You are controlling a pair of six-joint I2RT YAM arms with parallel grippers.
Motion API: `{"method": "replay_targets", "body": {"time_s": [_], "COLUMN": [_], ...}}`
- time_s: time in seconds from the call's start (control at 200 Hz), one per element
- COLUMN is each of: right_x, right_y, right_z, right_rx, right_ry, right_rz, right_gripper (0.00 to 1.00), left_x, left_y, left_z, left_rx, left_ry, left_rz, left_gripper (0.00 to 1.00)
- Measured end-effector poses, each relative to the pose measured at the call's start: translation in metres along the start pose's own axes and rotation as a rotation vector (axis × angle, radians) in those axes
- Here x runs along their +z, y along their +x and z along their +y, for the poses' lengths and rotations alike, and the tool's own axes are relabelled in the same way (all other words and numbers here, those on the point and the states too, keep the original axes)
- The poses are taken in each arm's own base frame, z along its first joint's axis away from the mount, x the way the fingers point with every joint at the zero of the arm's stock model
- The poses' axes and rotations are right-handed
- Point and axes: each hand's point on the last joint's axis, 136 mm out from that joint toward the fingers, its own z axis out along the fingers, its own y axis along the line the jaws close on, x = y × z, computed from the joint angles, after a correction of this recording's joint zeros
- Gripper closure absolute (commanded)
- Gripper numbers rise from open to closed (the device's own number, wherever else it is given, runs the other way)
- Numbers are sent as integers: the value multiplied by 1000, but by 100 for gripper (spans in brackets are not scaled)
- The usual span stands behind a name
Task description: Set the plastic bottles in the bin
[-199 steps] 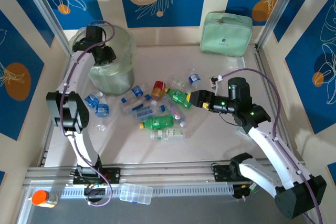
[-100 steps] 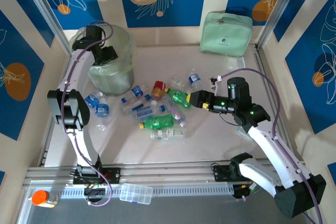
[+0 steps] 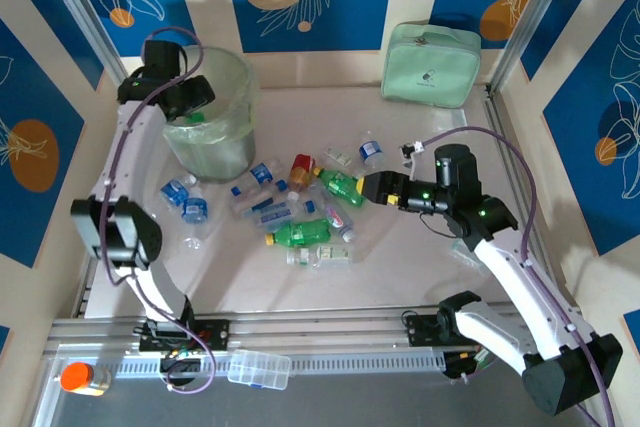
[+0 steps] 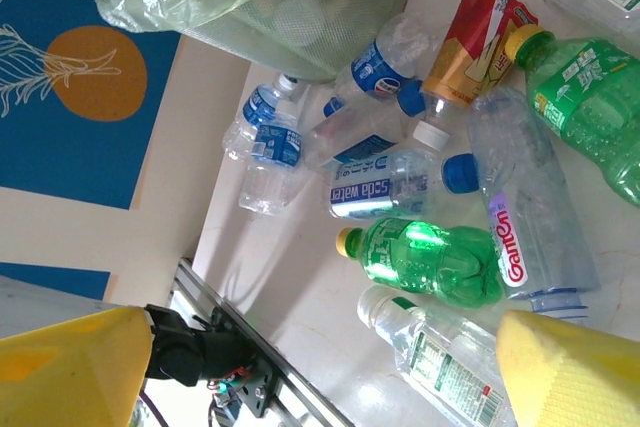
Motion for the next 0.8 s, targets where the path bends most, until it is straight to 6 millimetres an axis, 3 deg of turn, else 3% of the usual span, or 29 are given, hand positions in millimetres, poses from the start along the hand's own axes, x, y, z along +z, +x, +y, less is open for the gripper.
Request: {"method": "replay_targets", "body": {"time_s": [0.185,0.365,0.55,0.8], "right_x": [16,32,45,66], "right_y": [15,44,77,111], "right_z": [7,9,3,-17], "right_rx": [-74,-195,-306,-386], "right_ry": [33,98,170,261], "right_rz": [99,224,348,496], "right_gripper": [17,18,18,15], "left_x": [-71,-114,-123,-113], "left_y": [7,50,115,203], "left_z": [-29,-58,-67,-26], "left_rx": [44,135,223,274], "left_ry": [114,250,367,396], "left_rz": [-114,-98,31,205], "left_gripper": [26,24,23,21]}}
